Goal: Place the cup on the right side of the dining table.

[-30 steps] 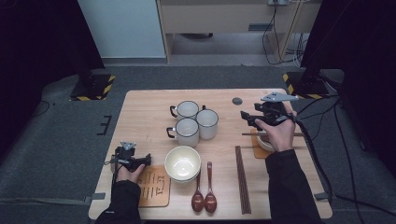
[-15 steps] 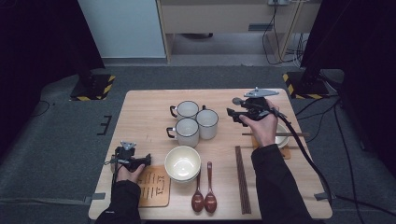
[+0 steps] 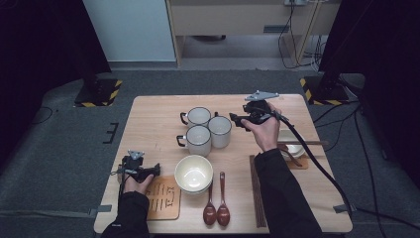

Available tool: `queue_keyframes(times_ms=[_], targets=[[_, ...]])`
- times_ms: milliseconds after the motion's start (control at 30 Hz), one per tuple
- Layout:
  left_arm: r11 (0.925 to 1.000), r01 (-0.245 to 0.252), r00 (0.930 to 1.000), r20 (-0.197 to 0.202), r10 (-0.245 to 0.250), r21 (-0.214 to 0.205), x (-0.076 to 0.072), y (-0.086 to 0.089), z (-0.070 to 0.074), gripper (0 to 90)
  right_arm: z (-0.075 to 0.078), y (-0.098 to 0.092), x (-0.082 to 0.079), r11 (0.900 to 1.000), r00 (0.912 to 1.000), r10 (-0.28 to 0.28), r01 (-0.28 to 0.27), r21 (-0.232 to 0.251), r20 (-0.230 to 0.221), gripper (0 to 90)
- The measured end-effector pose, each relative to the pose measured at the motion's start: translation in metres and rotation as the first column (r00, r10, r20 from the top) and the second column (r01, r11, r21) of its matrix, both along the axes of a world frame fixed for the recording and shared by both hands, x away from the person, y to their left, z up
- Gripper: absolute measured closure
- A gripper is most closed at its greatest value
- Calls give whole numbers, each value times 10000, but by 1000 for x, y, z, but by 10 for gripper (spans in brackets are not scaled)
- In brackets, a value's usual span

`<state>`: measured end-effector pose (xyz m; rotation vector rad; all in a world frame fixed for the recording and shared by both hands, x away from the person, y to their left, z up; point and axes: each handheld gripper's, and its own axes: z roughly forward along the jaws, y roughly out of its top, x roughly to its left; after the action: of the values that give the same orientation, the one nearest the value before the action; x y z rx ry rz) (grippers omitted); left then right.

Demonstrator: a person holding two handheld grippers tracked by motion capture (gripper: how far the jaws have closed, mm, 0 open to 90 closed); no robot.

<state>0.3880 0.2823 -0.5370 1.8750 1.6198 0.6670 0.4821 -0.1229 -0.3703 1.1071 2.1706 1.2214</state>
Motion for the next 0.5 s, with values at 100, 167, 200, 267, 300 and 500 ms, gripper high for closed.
queue_keyframes(times_ms=[100, 167, 200, 267, 300, 500], targets=[[10000, 1, 10000, -1, -1, 0, 0, 0, 0, 0, -5, 5, 4, 10000, 10000, -8, 8, -64, -90, 375], [10000, -1, 10000, -1, 1, 0, 0, 0, 0, 0, -10, 7, 8, 10000, 9999, -26, 24, -94, -165, 380], [10000, -2, 10000, 0, 2, 0, 0, 0, 0, 0, -12, 9, 9, 9999, 9998, -29, 26, -116, -214, 382], [10000, 2, 10000, -1, -2, 1, 0, 0, 0, 0, -17, 11, 12, 9999, 9995, -12, 7, -160, -307, 387], [10000, 2, 10000, -2, -2, 2, 0, 0, 0, 0, -19, 12, 13, 9999, 9992, -24, 18, -158, -396, 388], [10000, 1, 10000, -1, -1, -1, 0, 0, 0, 0, -30, 17, 20, 9998, 9982, -50, 39, -193, -594, 400]])
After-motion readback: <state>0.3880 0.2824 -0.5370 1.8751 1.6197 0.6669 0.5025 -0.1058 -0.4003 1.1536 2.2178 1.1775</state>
